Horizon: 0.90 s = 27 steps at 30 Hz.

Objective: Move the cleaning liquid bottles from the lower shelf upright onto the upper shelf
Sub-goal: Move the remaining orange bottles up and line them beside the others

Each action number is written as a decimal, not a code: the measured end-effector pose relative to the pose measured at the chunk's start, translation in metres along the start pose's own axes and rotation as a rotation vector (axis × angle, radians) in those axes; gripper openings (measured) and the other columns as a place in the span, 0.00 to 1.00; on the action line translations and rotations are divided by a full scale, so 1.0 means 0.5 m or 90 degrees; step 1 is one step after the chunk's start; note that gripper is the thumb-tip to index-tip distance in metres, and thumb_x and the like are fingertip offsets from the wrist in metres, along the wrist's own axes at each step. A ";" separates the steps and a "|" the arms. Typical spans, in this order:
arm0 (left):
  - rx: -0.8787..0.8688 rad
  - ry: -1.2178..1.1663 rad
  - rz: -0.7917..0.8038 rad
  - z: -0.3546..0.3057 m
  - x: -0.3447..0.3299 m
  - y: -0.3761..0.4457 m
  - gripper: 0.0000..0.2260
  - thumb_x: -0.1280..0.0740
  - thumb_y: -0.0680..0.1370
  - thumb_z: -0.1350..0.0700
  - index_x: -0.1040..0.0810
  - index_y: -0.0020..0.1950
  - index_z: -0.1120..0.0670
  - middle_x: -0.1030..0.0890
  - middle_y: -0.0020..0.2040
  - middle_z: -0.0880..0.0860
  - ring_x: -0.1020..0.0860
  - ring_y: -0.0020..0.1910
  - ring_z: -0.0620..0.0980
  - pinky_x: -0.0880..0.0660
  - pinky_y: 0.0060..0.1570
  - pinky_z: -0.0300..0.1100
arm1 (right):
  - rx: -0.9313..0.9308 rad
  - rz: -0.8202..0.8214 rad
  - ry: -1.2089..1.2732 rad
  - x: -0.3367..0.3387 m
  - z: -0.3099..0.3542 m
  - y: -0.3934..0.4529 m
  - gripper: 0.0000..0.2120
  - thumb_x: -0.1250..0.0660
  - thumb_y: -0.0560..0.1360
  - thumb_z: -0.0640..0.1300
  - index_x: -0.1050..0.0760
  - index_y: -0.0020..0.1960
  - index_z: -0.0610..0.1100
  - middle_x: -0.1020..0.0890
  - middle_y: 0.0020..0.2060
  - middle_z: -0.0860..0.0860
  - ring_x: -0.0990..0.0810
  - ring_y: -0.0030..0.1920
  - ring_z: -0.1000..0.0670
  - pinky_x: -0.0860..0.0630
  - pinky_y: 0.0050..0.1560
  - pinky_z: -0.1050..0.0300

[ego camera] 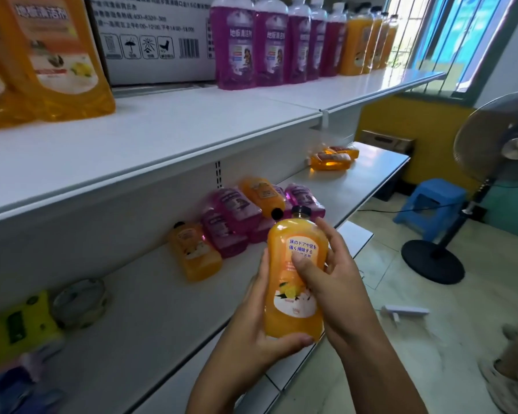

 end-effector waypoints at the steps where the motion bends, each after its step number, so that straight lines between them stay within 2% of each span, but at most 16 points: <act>1: -0.005 -0.005 -0.004 -0.004 0.005 -0.002 0.53 0.19 0.66 0.54 0.54 0.74 0.26 0.34 0.76 0.41 0.26 0.69 0.46 0.25 0.65 0.51 | -0.003 0.016 -0.007 -0.006 0.007 0.001 0.30 0.26 0.74 0.42 0.29 0.67 0.67 0.17 0.54 0.56 0.14 0.50 0.53 0.17 0.41 0.56; 4: -0.032 -0.033 -0.004 -0.014 0.013 0.001 0.55 0.19 0.66 0.57 0.54 0.75 0.27 0.31 0.74 0.39 0.26 0.69 0.45 0.24 0.63 0.49 | -0.002 0.054 -0.015 -0.012 0.025 0.007 0.29 0.28 0.75 0.41 0.30 0.66 0.69 0.17 0.54 0.57 0.14 0.50 0.54 0.16 0.42 0.54; 8: -0.050 -0.060 0.012 -0.013 0.005 0.024 0.51 0.21 0.70 0.59 0.51 0.74 0.26 0.28 0.72 0.39 0.25 0.68 0.47 0.23 0.61 0.45 | -0.011 0.052 -0.016 0.009 0.030 0.015 0.31 0.32 0.78 0.36 0.33 0.70 0.67 0.18 0.59 0.54 0.15 0.54 0.51 0.16 0.45 0.50; 15: -0.056 -0.105 0.075 -0.008 -0.053 0.133 0.48 0.21 0.70 0.58 0.47 0.74 0.26 0.27 0.71 0.40 0.24 0.68 0.48 0.23 0.59 0.40 | -0.007 0.051 -0.011 0.103 0.047 0.079 0.31 0.36 0.79 0.35 0.34 0.69 0.68 0.16 0.49 0.62 0.15 0.52 0.55 0.17 0.41 0.58; 20: -0.059 -0.107 0.095 -0.002 -0.117 0.256 0.47 0.22 0.71 0.62 0.44 0.74 0.27 0.27 0.71 0.39 0.23 0.67 0.48 0.22 0.57 0.39 | 0.007 0.025 -0.025 0.203 0.073 0.160 0.33 0.36 0.80 0.34 0.34 0.66 0.73 0.18 0.57 0.60 0.16 0.55 0.57 0.17 0.44 0.57; 23: -0.053 -0.104 0.093 0.006 -0.163 0.340 0.47 0.20 0.69 0.61 0.43 0.75 0.29 0.25 0.70 0.42 0.23 0.66 0.50 0.21 0.56 0.41 | 0.026 0.010 -0.006 0.287 0.096 0.210 0.31 0.37 0.80 0.34 0.35 0.70 0.67 0.23 0.67 0.58 0.19 0.61 0.57 0.18 0.49 0.57; 27: -0.053 -0.082 0.077 0.007 -0.240 0.444 0.47 0.18 0.66 0.53 0.42 0.72 0.26 0.25 0.68 0.39 0.22 0.65 0.48 0.20 0.54 0.41 | 0.050 0.033 -0.007 0.397 0.132 0.275 0.30 0.37 0.80 0.34 0.36 0.75 0.59 0.24 0.69 0.59 0.21 0.64 0.57 0.19 0.53 0.60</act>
Point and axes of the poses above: each hand's wrist, its own y-axis towards the middle knuckle, its own x-axis out of the back of the hand, z = x × y, the point moved 5 cm from there along y, towards the middle knuckle
